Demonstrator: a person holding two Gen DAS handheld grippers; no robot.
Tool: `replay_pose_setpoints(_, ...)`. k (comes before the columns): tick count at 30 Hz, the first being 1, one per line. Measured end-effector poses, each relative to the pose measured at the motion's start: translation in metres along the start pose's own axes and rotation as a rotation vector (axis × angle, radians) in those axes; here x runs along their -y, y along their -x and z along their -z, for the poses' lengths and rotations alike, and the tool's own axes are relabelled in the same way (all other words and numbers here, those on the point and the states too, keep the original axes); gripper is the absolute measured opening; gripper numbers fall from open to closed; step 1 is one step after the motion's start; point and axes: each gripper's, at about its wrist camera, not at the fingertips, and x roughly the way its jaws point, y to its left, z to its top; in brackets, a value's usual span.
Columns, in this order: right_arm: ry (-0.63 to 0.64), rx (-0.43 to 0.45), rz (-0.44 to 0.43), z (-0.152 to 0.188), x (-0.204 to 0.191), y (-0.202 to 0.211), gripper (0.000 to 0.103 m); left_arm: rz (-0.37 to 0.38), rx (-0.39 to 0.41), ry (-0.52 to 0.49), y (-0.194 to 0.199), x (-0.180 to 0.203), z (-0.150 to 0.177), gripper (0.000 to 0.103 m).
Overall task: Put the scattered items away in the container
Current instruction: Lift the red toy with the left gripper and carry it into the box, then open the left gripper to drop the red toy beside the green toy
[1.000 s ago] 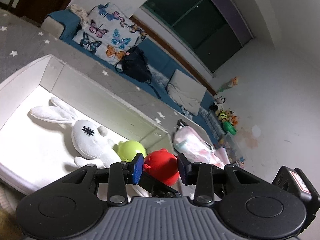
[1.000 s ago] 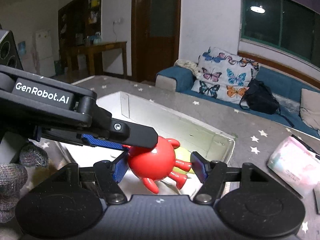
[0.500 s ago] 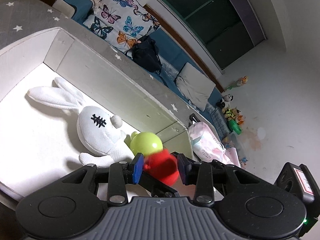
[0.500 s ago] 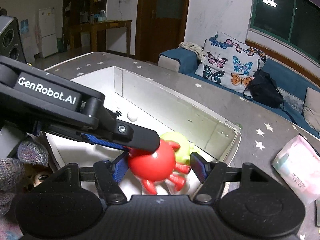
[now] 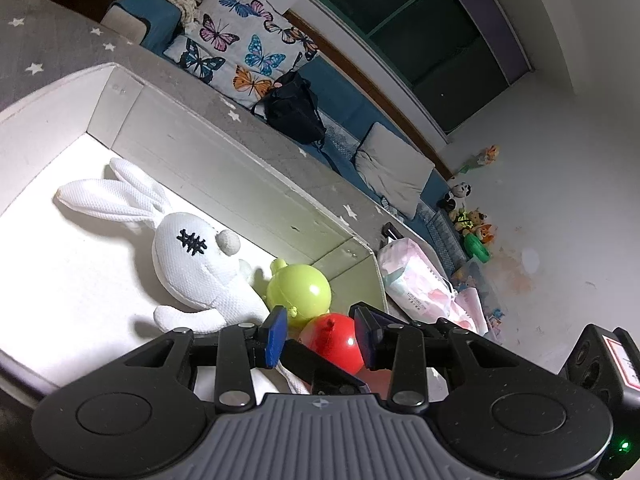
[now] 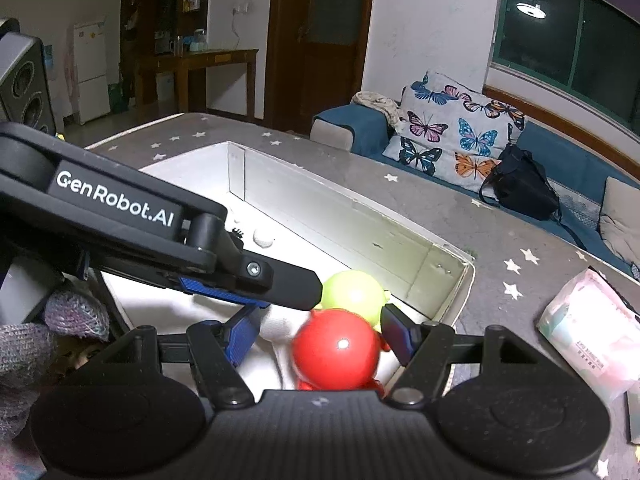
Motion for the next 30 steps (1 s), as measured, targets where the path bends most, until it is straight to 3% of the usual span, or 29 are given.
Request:
replay_pose_setpoints(17, -0.076, 0.088, -0.010, 0.006, -0.014, 0.045, 0.068, -0.012, 0.045, -0.081, 0.046, 0.022, 0.015, 0.039)
replay_pose_setpoints(30, -0.101, 0.146, -0.030, 0.023, -0.039, 0.081, 0.068, -0.036, 0.079, -0.114, 0.087, 0.018, 0.034, 0.039)
